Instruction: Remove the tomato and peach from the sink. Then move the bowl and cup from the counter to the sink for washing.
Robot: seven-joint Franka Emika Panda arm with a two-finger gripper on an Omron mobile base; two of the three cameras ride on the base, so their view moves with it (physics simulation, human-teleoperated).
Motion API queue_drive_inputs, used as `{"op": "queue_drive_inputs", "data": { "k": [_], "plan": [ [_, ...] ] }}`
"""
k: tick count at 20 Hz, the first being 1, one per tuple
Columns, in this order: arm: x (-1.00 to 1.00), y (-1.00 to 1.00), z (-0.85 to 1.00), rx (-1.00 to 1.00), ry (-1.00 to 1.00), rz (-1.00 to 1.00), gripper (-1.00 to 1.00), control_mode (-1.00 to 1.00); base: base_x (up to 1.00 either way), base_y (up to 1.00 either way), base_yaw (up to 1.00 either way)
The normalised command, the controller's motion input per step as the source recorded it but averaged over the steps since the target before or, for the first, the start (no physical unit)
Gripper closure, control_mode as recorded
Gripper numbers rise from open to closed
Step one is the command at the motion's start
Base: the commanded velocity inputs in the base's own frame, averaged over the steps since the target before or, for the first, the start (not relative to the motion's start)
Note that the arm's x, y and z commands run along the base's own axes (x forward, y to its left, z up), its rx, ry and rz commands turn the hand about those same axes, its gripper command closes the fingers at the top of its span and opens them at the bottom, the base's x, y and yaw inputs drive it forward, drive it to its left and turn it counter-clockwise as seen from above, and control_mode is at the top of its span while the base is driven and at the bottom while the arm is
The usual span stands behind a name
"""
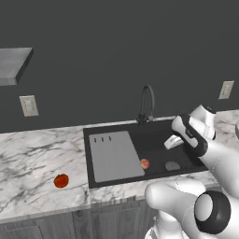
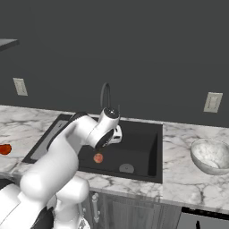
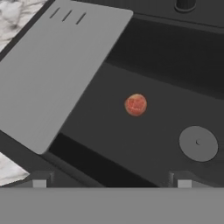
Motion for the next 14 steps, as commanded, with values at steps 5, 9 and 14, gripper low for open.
{"op": "queue_drive_inputs", "data": {
  "k": [5,9,14],
  "plan": [
    [0.21,-0.02,-0.06,0.00,0.00,0.00,-1.00,-1.00,0.00,0.00,0.00],
    [0.21,0.00,-0.09,0.00,0.00,0.00,-1.00,-1.00,0.00,0.00,0.00],
    [0.20,0.00,-0.10,0.00,0.00,0.00,-1.00,-1.00,0.00,0.00,0.00]
  ]
}}
